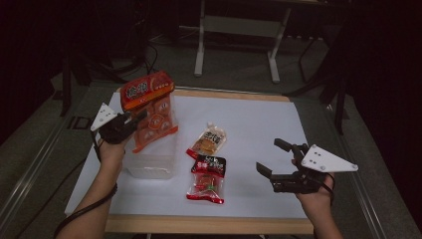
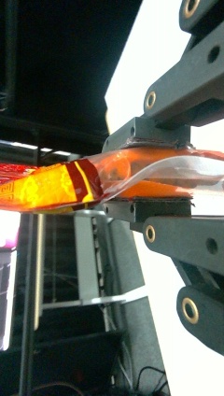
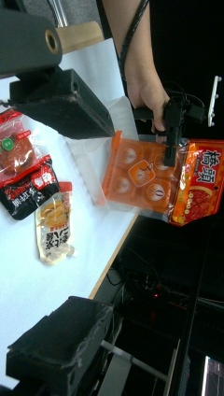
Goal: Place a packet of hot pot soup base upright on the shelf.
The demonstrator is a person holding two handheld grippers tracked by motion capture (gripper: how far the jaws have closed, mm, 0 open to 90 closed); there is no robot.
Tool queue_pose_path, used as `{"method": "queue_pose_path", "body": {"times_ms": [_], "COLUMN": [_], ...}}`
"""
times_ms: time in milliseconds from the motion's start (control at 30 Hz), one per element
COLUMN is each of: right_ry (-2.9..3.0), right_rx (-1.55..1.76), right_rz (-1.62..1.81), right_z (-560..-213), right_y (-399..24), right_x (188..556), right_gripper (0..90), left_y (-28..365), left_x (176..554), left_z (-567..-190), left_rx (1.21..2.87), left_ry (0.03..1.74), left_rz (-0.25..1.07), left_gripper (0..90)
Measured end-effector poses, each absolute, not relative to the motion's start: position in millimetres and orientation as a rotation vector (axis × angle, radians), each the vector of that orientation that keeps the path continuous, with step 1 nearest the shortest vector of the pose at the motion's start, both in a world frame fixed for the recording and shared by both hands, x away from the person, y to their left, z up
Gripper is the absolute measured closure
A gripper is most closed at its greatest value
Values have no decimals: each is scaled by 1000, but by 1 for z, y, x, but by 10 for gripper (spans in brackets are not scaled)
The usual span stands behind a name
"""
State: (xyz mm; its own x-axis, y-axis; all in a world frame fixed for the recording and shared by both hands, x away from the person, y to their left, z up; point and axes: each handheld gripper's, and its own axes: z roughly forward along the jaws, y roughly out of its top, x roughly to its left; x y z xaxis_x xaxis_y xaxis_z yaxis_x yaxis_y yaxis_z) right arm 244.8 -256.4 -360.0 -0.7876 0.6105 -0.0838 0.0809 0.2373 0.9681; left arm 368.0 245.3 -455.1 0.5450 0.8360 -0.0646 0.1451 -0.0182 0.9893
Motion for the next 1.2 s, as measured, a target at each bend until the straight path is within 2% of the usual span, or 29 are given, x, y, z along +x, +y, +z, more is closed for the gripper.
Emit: {"method": "queue_pose_path", "body": {"times_ms": [167, 800, 900, 1200], "right_ry": [2070, 2092, 2091, 2091], "right_rx": [639, 649, 649, 649], "right_rz": [1581, 1585, 1585, 1586], "right_z": [-361, -367, -367, -366], "right_y": [-256, -254, -254, -254], "right_x": [245, 247, 247, 246], "right_gripper": [133, 134, 134, 134], "left_y": [247, 266, 269, 273], "left_x": [371, 368, 366, 362], "left_z": [-458, -474, -474, -466], "left_rx": [1508, 1497, 1503, 1485], "left_ry": [951, 985, 970, 964], "left_rz": [657, 623, 660, 643], "left_gripper": [715, 695, 647, 396]}}
